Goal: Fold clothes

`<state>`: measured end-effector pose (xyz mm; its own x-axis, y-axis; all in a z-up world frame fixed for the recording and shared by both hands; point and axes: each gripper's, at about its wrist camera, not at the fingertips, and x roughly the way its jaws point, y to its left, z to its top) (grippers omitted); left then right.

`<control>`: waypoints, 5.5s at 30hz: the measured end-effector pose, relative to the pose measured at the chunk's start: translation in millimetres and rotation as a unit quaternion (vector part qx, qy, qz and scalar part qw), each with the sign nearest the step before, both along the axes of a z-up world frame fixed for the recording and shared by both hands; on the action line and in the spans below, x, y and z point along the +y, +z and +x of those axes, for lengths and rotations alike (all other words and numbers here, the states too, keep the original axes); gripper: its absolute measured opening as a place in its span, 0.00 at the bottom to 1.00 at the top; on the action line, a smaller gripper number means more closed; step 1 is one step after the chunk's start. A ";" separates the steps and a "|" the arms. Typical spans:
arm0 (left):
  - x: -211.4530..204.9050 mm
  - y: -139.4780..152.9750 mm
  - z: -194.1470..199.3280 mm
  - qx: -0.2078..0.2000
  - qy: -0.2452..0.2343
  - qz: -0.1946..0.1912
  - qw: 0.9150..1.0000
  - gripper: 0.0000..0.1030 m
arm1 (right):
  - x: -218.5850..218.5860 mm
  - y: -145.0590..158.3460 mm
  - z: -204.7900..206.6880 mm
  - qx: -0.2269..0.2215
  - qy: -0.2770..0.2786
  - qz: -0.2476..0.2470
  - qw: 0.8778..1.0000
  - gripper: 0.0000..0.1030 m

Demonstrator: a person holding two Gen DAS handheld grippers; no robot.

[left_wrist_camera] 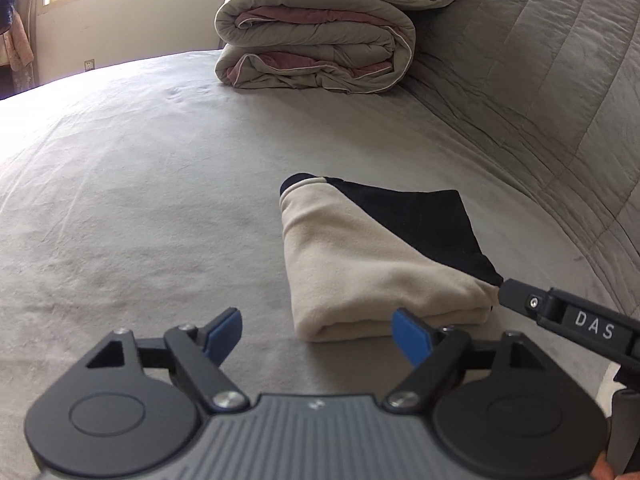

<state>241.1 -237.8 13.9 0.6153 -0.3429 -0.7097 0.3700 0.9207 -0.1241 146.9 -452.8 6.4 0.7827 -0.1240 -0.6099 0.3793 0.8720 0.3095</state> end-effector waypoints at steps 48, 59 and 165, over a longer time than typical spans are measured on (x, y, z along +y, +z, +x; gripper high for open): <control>-3.0 29.6 -36.9 0.020 -0.013 0.117 0.993 0.99 | 32.1 49.9 -45.2 0.027 0.034 -0.029 0.999 1.00; -6.5 28.7 -38.8 0.020 -0.016 0.124 0.992 0.99 | 30.4 49.5 -45.1 0.026 0.034 -0.026 0.999 1.00; 131.2 102.1 -256.5 -0.024 0.003 0.055 0.998 0.99 | 132.7 126.6 -220.4 0.001 0.067 -0.110 0.992 1.00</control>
<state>-15.5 -106.7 116.0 0.6510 -0.2610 -0.7128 0.3670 0.9302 -0.0055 -73.4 -320.1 133.1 0.7996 -0.1493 -0.5817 0.2560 0.9609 0.1052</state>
